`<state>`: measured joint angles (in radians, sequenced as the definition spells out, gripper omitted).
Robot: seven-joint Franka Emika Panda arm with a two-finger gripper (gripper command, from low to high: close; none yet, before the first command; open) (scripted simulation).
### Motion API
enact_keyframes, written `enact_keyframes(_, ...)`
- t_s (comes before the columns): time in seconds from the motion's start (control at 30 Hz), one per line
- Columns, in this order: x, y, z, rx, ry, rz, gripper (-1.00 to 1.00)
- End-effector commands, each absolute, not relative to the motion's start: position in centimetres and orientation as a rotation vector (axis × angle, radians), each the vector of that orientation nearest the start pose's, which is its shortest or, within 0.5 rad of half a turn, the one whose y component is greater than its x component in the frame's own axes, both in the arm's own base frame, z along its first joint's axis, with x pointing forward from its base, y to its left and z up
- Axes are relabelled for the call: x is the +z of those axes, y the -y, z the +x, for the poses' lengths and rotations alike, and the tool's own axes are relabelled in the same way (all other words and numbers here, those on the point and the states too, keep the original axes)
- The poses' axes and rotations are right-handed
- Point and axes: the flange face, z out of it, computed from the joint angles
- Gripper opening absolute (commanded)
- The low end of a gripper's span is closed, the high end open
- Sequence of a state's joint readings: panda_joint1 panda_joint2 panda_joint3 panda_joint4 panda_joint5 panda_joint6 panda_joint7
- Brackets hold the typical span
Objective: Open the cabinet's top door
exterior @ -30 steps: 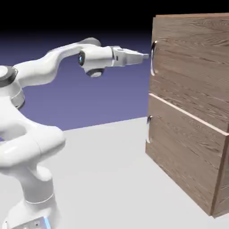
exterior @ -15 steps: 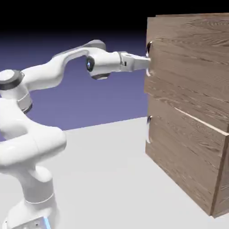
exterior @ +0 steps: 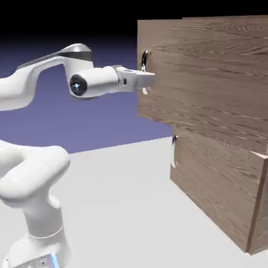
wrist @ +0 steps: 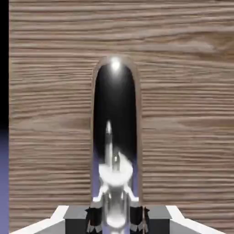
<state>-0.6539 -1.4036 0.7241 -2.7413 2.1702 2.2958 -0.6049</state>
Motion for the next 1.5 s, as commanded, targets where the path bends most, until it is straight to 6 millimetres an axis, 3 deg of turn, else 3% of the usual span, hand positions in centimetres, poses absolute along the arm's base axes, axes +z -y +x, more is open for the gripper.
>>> enact_keyframes(0.0,57.5,-9.6,28.5,-1.439,-0.281,-1.754,-1.0)
enact_keyframes(0.37,57.5,-2.6,22.6,-1.301,-0.109,-1.731,-1.0)
enact_keyframes(0.9,57.5,7.9,17.1,-1.122,0.1,-1.686,-1.0)
enact_keyframes(1.13,57.5,14.2,15.2,-1.02,0.211,-1.654,-1.0)
enact_keyframes(1.47,57.5,24.9,14.0,-0.85,0.387,-1.59,-1.0)
